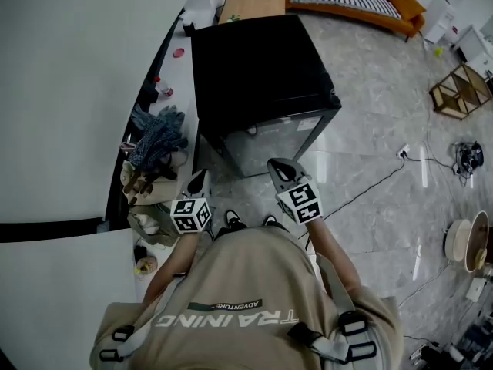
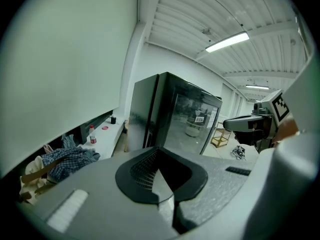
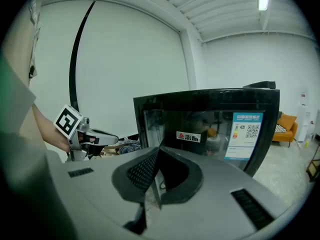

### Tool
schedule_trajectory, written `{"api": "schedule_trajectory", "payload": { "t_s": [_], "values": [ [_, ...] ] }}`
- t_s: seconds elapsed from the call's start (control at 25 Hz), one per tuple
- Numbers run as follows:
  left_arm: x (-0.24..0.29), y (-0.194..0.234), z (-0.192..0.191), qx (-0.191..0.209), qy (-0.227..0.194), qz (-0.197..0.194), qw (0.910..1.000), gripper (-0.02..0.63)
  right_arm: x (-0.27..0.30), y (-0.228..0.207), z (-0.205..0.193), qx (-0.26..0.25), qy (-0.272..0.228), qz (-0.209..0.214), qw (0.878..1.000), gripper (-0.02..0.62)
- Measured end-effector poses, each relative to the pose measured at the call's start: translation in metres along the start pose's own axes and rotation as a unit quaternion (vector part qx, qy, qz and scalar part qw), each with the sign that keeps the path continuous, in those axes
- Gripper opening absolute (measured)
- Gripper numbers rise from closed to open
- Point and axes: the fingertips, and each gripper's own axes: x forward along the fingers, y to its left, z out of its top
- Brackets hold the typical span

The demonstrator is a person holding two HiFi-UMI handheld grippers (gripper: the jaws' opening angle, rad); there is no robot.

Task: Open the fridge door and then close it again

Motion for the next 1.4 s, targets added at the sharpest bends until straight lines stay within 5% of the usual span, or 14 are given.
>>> {"api": "schedule_trajectory", "payload": {
  "t_s": [0.68, 0.84, 1.4],
  "values": [
    [-0.041, -0.043, -0.015, 0.008, 0.019, 0.032, 0.9993, 0.0, -0.027, -0.001, -0.032, 0.01, -0.001, 0.029, 1.0, -0.005],
    [-0.044, -0.051, -0.011, 0.041, 0.02, 0.036, 0.9983, 0.0, -0.027, 0.0, -0.029, 0.0, -0.005, 0.035, 0.999, -0.005],
    [-0.042, -0.067, 0.005, 0.065, 0.01, -0.013, 0.9978, 0.0, -0.037, 0.01, -0.005, 0.0, -0.016, 0.012, 1.0, -0.005]
  ]
}}
